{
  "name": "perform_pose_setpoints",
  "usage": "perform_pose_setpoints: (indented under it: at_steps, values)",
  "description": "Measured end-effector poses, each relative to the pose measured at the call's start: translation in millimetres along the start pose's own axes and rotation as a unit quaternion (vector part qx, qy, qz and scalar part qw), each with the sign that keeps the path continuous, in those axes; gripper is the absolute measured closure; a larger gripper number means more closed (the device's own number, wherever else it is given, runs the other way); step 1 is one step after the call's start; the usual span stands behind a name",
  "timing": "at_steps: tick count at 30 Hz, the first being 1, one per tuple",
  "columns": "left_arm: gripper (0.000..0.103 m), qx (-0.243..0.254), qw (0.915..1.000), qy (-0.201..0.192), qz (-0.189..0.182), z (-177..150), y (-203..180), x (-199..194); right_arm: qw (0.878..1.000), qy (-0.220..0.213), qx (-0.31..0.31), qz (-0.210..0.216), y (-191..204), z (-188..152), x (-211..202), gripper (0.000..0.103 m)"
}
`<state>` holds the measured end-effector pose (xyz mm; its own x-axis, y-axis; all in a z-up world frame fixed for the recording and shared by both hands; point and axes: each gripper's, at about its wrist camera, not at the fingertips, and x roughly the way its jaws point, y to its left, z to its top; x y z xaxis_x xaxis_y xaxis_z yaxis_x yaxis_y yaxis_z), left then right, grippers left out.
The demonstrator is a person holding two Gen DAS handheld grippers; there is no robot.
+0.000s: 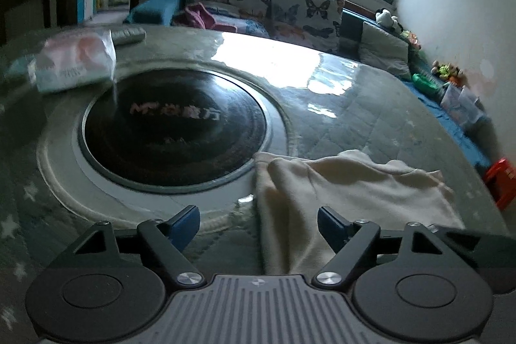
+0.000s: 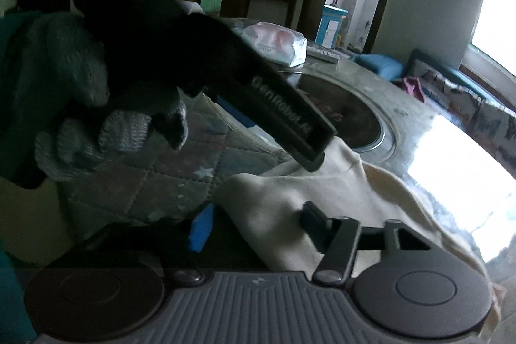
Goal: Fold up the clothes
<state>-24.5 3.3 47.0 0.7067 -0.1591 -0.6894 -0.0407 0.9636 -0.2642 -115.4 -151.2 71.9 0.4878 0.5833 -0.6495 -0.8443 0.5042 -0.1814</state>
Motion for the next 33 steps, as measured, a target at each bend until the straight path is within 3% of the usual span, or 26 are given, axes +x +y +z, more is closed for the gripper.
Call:
perform_pose_setpoints:
  at_steps: [6,8,16,19,21,23,29,33]
  values:
    - [0.021,-0.071,0.9962,0.031,-0.039,2,3,8,0.997,-0.026,0.069,0.016,-24,-1,-12,0.091]
    - [0.021,-0.096,0.9931,0.042,-0.051,3,5,12,0.995,-0.038,0.09,0.025,-31,-2,-19,0.093]
    - [0.025,-0.159,0.9807,0.065,-0.092,9,3,22,0.983,-0.077,0.152,0.065,-54,-11,-41,0.097]
    - [0.049,-0.17,0.9775,0.072,-0.103,9,4,28,0.98,-0.092,0.162,0.077,-60,-15,-52,0.097]
    - [0.074,-0.181,0.974,0.081,-0.109,7,6,34,0.978,-0.097,0.164,0.086,-61,-18,-56,0.097]
    - [0.081,-0.186,0.9731,0.08,-0.109,5,7,37,0.977,-0.1,0.163,0.093,-61,-21,-58,0.097]
    - [0.084,-0.175,0.9763,0.074,-0.104,6,5,36,0.977,-0.096,0.167,0.09,-65,-30,-65,0.093]
    - [0.084,-0.153,0.9809,0.07,-0.098,8,-1,35,0.976,-0.078,0.204,0.021,-95,-49,-75,0.085]
